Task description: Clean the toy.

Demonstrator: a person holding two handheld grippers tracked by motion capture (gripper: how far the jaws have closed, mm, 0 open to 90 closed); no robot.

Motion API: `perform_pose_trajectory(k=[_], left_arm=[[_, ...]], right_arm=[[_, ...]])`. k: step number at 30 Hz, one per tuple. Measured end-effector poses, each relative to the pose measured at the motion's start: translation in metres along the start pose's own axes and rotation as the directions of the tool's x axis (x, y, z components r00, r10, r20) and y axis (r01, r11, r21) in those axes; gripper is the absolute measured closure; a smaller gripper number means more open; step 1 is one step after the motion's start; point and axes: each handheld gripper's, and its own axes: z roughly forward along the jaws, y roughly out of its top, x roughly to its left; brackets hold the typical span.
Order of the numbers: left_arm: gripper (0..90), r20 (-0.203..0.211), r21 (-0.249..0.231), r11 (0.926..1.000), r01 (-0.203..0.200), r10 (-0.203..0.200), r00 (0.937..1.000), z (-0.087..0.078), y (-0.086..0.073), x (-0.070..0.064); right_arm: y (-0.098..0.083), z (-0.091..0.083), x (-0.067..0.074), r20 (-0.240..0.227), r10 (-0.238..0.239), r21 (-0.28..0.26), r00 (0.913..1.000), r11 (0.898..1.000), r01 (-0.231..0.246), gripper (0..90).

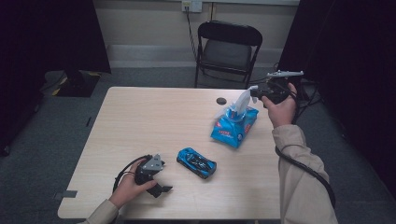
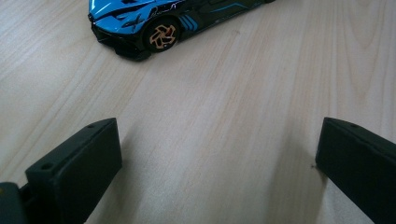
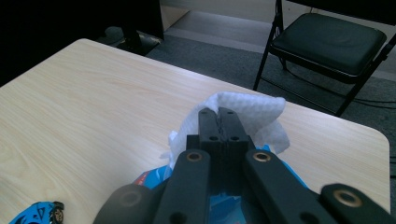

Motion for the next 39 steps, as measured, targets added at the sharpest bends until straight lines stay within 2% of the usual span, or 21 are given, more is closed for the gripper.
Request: perform_pose_trajectory(k=[11,19,22,28,39], left_arm=[[0.0,0.000,0.000,1.0000,-0.001,0.001,1.0000,0.000,0.000,0.000],[0.0,0.000,0.000,1.0000,0.001,-0.001,1.0000,0.000,0.000,0.000],[0.0,0.001,-0.002,1.0000,0.001,-0.001,1.0000,0.000,0.000,0.000],[0.0,0.002,-0.004,1.0000,0.005,-0.005,1.0000,0.000,0.000,0.000],[0.0,0.005,-0.003,1.0000,0.006,-0.006,1.0000,0.000,0.000,0.000]], right_arm=[[0.001,-0.007,0.008,-0.013,-0.024,-0.005,0.9996,1.000,0.024,90.0],[-0.001,-0.014,0.016,-0.053,-0.037,-0.023,0.9979,0.999,0.036,90.0],[-0.002,-0.017,0.026,-0.075,-0.059,-0.031,0.9954,0.998,0.057,90.0],[0.000,-0.020,0.040,-0.117,-0.074,-0.054,0.9904,0.996,0.068,90.0],[0.004,-0.028,0.071,-0.191,-0.107,-0.081,0.9758,0.992,0.093,90.0]])
